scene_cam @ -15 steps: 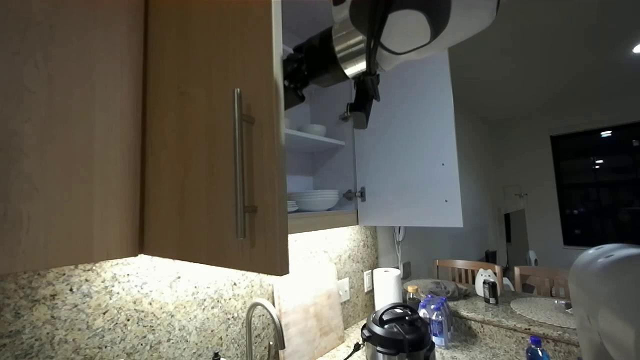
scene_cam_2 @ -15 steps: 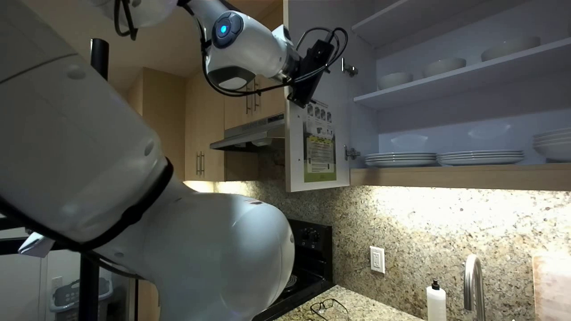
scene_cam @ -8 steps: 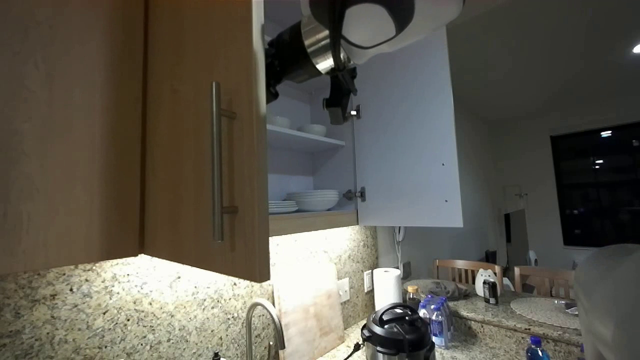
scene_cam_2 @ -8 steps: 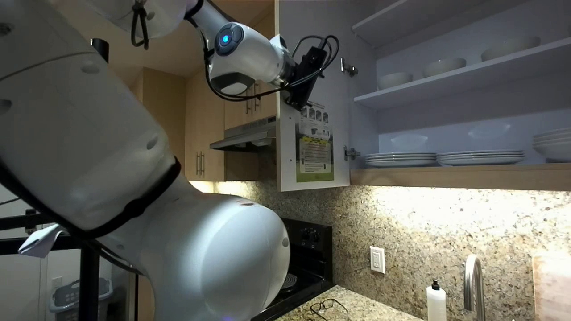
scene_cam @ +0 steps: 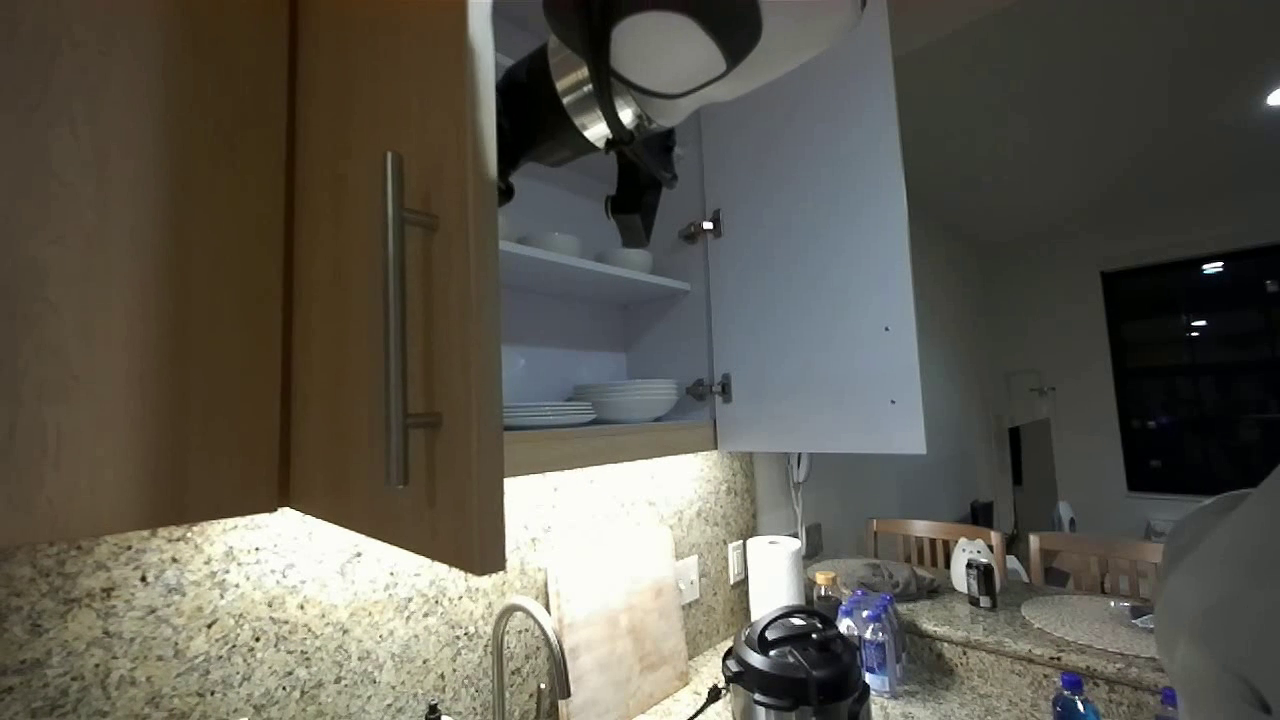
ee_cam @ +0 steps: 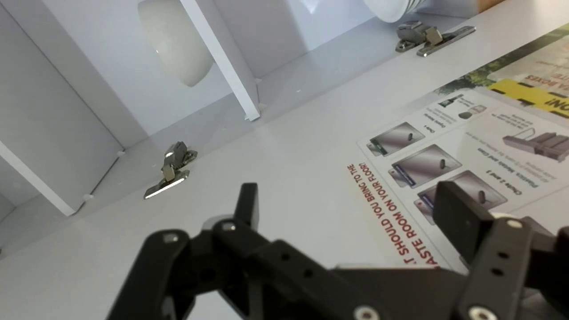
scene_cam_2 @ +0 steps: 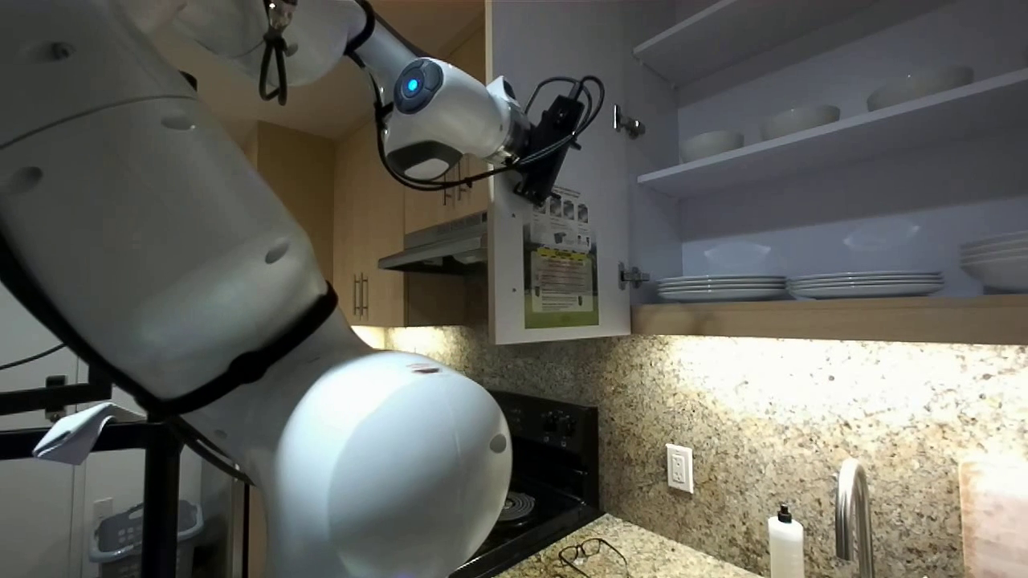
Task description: Open the left cabinet door
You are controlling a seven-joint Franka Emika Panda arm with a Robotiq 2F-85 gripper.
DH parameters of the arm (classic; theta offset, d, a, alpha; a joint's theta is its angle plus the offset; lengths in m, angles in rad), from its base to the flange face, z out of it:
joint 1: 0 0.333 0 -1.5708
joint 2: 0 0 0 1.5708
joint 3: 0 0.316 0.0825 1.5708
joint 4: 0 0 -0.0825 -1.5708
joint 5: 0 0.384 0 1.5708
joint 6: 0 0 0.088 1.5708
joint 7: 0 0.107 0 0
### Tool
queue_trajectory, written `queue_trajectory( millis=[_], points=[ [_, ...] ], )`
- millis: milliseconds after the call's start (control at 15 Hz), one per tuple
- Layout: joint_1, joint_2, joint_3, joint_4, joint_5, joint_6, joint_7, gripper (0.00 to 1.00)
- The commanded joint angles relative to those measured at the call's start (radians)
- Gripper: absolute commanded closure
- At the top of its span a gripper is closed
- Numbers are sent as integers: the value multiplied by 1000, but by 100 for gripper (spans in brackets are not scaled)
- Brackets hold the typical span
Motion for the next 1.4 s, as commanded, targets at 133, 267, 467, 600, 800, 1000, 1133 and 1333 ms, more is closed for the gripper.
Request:
queue_trajectory(
  millis=[133,267,467,600,800,1000,1133,1333],
  points=[
    [15,55,-82,2,35,-3,6,0],
    [42,70,-143,-11,51,-5,-9,0],
    [122,92,-281,-49,88,-14,-43,0],
    [198,105,-387,-75,107,-6,-68,0],
    [355,113,-580,-114,144,14,-132,0],
    [504,106,-785,-152,206,19,-243,0],
    [550,118,-862,-206,98,18,-127,0],
    [573,148,-946,-230,86,22,-120,0]
  ],
)
